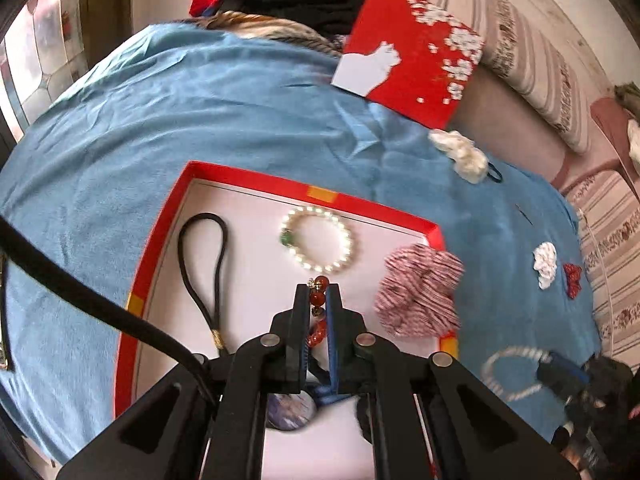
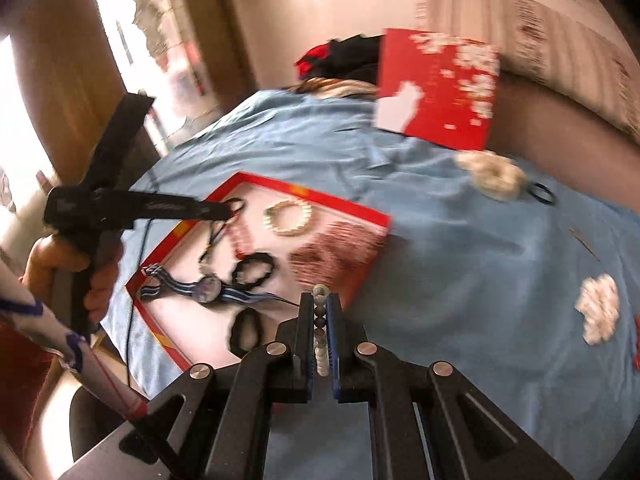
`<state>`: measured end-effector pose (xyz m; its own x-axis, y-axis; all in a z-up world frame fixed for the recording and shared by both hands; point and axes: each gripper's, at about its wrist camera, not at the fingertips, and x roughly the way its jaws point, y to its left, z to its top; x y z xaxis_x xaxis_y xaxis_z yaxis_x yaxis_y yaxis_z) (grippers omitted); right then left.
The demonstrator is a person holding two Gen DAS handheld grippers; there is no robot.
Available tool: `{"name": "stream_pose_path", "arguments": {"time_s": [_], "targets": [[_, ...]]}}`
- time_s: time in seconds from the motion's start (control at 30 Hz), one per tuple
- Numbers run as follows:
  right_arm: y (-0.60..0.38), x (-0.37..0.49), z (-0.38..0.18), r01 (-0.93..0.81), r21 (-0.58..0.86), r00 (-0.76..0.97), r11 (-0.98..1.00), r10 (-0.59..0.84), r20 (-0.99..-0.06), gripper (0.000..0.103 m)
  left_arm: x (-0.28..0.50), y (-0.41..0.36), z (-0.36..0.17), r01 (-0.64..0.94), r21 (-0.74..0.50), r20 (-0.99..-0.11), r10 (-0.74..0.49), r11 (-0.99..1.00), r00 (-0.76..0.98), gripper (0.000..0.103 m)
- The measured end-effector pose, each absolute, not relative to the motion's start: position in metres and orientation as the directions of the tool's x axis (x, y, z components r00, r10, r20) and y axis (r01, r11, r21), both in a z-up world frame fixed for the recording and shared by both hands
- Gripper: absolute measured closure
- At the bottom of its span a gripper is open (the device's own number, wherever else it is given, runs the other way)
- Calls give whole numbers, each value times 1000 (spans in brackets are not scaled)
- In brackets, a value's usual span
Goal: Organize jewelry
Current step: 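Carry both bracelets into the tray and open both tools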
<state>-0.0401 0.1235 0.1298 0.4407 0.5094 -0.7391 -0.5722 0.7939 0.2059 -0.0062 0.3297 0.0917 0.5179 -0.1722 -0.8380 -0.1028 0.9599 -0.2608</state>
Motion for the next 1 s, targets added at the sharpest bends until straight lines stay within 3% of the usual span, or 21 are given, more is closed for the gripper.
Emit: {"name": "stream_pose_path", "arguments": {"time_s": [0.3,0.57,0.77,0.83,0.87,0.9,1.0], "targets": [[198,-4,113,-595,306,340,743,578,-742,97,18,364,66,-176,-221,-862,-108,959,495,96],[209,38,65,-501,301,316,811,496,-809,96,16,375,59,-203,-237,-853,-103,950,512,96],[191,42,72,-471,274,358,838,466,-809,95,2,368,82,-191,-219,-820,-74,957,567,79],[186,37,82,-480,259,380,838,465,-800,82,-6,365,92,-189,-218,-806,-68,957,588,72],[184,35,86,-484,255,387,837,466,-796,67,-10,363,98,-188,-221,-798,-67,957,599,70],[181,32,90,-487,247,398,838,465,-791,61,-14,361,102,-187,-223,-791,-65,957,608,66],[168,18,103,-502,214,429,838,456,-779,61,-33,352,117,-196,-222,-776,-52,955,628,63]]}}
